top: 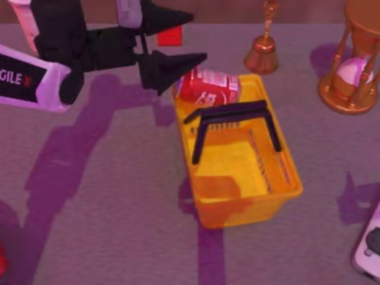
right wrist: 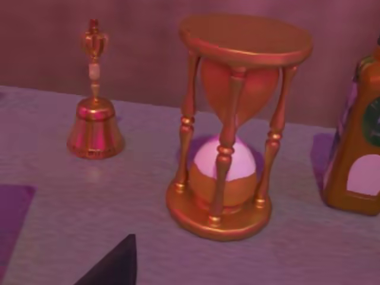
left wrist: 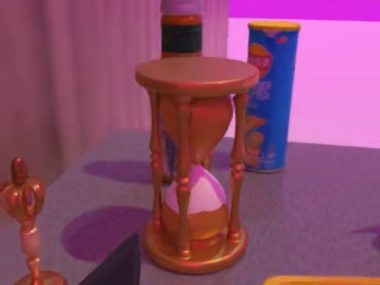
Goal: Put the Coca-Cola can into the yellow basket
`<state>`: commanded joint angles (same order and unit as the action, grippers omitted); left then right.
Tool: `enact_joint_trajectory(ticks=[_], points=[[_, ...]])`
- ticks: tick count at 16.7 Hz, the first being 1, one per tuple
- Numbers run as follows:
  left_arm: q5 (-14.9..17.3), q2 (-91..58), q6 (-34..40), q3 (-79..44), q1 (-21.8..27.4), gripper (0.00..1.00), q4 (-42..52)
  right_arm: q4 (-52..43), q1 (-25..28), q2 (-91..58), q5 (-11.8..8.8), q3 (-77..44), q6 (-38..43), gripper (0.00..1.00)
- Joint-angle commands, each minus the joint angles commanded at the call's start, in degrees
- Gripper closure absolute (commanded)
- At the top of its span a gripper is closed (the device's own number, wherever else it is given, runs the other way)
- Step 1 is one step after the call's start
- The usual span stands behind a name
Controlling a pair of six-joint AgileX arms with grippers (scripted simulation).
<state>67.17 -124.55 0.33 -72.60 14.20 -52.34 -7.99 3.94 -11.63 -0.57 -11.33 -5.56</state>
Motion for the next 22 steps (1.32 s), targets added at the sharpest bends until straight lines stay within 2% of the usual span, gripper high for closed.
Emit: enact_joint_trajectory(ticks=[4,7,12,17,22], points=[[-9.12,16.40,3.01,6.41,-3.10,0.00,6.28,-11.63,5.02,-16.94,-0.14,-16.63,-8.04,0.00],[-17.76,32.82,5.03,13.77,-5.72,0.00,12.72,-22.36,9.49,-32.60,-0.11,-32.20,-15.46,0.00],[-34.05,63.46,6.67,30.54,-9.87,0.00,25.82,-41.79,17.50,-61.07,0.01,-60.93,-28.90,0.00],[-49.76,93.34,5.35,49.39,-13.01,0.00,38.87,-60.39,24.95,-88.40,0.26,-88.87,-41.63,0.00],[-61.14,114.73,2.18,64.33,-14.71,0.00,47.89,-74.99,30.52,-109.86,0.58,-110.82,-51.38,0.00]])
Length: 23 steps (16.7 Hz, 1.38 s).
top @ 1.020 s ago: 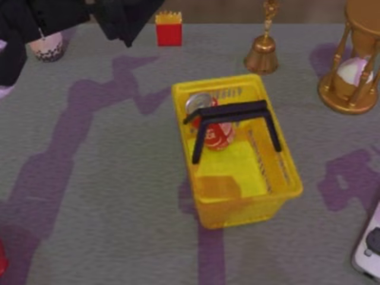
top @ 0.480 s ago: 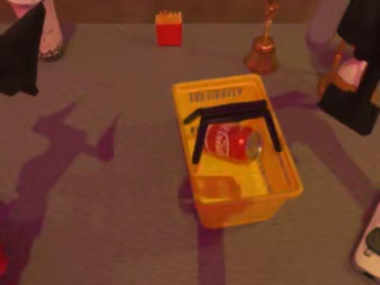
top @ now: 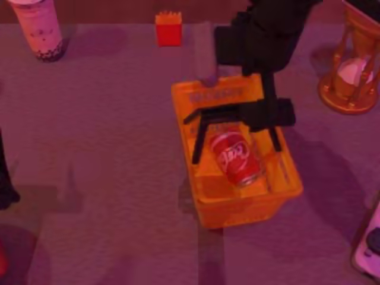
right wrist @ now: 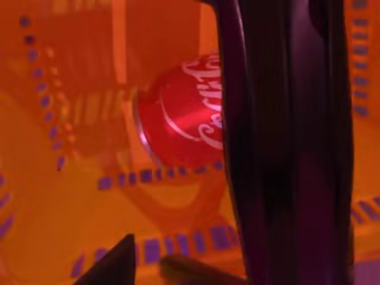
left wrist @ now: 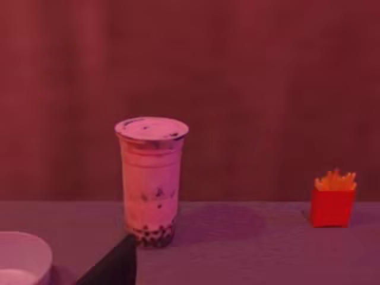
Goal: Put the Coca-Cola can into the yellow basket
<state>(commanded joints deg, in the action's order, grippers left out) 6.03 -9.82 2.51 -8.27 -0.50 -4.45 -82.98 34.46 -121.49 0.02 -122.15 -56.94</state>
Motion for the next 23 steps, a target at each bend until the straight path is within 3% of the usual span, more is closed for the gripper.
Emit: enact_joint_trajectory(ticks=[3,6,22,23], points=[[-4.24,7.06,-1.72,5.81,-0.48,0.00,3.17,-5.52,2.02,-8.10,0.15,-8.20,-3.59,0.00],[-6.03,9.82,-2.51,8.27,-0.64,0.00,4.45,-7.78,2.82,-11.40,0.22,-11.51,-5.04,0.00],[-6.03,9.82,-2.51,8.27,-0.64,0.00,4.45,-2.10,2.86,-9.92,0.21,-4.35,-5.01,0.00],[-6.03,9.82,-2.51,8.27,-0.64,0.00,4.45,-2.10,2.86,-9.92,0.21,-4.35,-5.01,0.08]])
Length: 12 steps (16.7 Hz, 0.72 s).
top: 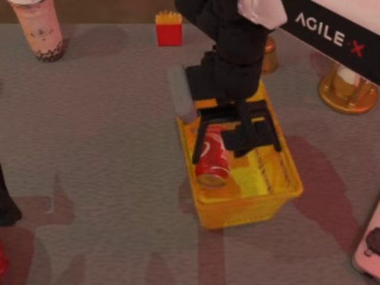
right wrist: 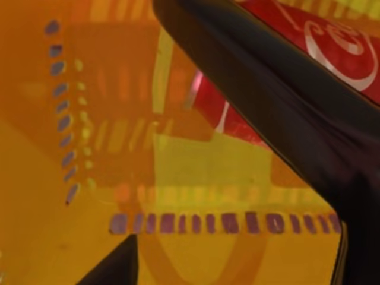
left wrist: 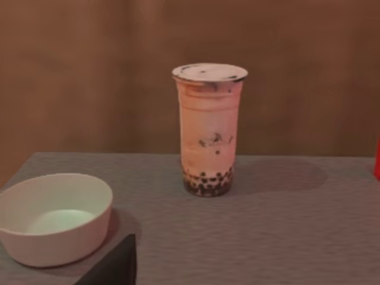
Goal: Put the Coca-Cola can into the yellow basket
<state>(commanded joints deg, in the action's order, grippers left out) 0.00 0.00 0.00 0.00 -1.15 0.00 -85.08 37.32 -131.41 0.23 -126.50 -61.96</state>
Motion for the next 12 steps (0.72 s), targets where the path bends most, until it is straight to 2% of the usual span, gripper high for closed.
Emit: enact_joint_trajectory(ticks=[12], points=[[0.00,0.00,0.00,0.00,0.00,0.00,0.00,0.00,0.00,0.00,0.00,0.00,0.00,0.98]])
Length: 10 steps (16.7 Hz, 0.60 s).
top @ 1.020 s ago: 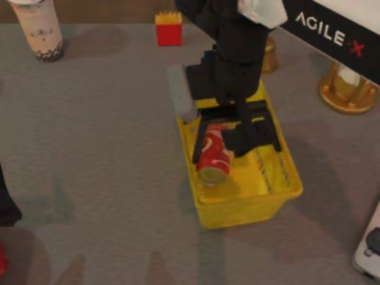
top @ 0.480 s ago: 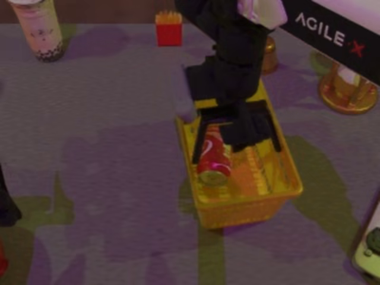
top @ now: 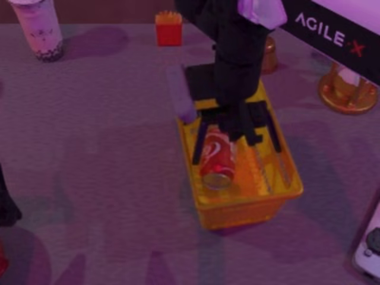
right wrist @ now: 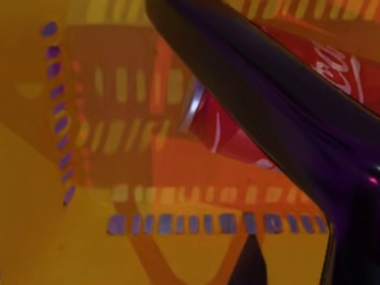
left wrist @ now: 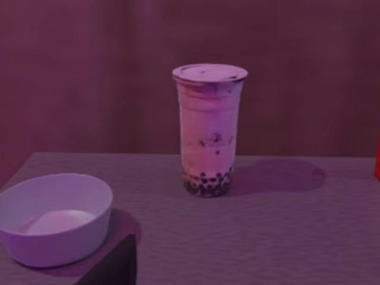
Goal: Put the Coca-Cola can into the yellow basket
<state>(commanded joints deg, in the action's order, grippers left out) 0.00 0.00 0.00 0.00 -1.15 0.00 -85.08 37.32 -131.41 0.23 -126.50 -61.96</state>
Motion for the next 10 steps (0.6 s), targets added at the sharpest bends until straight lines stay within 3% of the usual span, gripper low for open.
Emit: enact_joint_trajectory(ticks=[10], points=[[0.00,0.00,0.00,0.00,0.00,0.00,0.00,0.00,0.00,0.00,0.00,0.00,0.00,1.00]])
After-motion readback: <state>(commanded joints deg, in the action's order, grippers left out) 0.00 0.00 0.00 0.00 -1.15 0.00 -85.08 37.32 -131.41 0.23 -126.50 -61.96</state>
